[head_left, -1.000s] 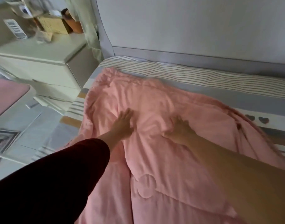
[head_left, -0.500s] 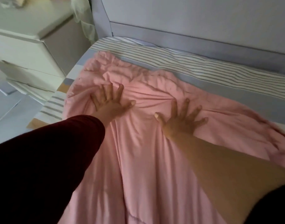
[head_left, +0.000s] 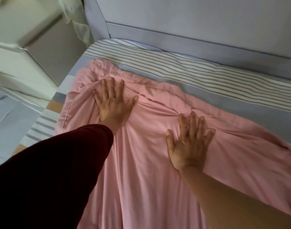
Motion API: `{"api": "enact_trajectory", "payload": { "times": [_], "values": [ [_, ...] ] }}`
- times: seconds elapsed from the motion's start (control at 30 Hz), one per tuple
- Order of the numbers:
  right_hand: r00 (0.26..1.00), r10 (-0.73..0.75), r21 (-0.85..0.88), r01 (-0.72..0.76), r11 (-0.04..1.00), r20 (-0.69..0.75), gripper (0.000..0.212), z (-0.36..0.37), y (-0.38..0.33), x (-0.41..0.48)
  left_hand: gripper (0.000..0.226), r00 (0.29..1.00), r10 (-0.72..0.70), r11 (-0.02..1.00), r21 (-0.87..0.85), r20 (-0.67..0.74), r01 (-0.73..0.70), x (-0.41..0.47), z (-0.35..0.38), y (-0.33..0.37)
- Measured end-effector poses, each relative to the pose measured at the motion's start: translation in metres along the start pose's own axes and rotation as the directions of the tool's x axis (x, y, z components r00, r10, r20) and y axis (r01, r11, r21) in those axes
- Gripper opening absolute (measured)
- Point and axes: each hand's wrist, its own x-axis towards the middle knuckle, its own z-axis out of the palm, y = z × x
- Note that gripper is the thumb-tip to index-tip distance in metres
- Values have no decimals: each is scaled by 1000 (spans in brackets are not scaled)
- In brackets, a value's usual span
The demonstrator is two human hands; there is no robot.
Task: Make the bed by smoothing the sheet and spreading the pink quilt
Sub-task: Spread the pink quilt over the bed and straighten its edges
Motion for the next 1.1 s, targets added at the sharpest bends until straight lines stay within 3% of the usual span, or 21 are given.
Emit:
{"api": "enact_trajectory", "payload": {
  "times": [0.2,0.3,0.4,0.53,0.8,0.93,1.1],
  "values": [
    [992,-26,-30,23,999,-124,37,-4,-7,28,85,999,47,999,10,9,-47,4,2,-6],
    [981,118,-49,-127,991,-151,36,1,-22,65,85,996,89,996,5,24,-90,9,0,-6],
    [976,158,-21,-163,986,-152,39,12,-32,96,85,994,108,994,-14,-3,-108,11,-3,-5],
    [983,131,-11,-133,991,-127,39,20,-33,98,84,994,98,995,11,-44,-97,12,-6,-7],
    [971,115,101,-96,990,-210,24,15,-28,98,85,994,97,995,-4,-53,-97,14,0,-6],
    [965,164,107,-145,984,-207,22,12,-33,100,85,993,94,995,-21,-66,-95,14,3,-8],
    [974,153,205,-118,972,-166,34,8,-49,117,84,994,89,995,-39,-62,-92,16,5,-8]
  ]
}}
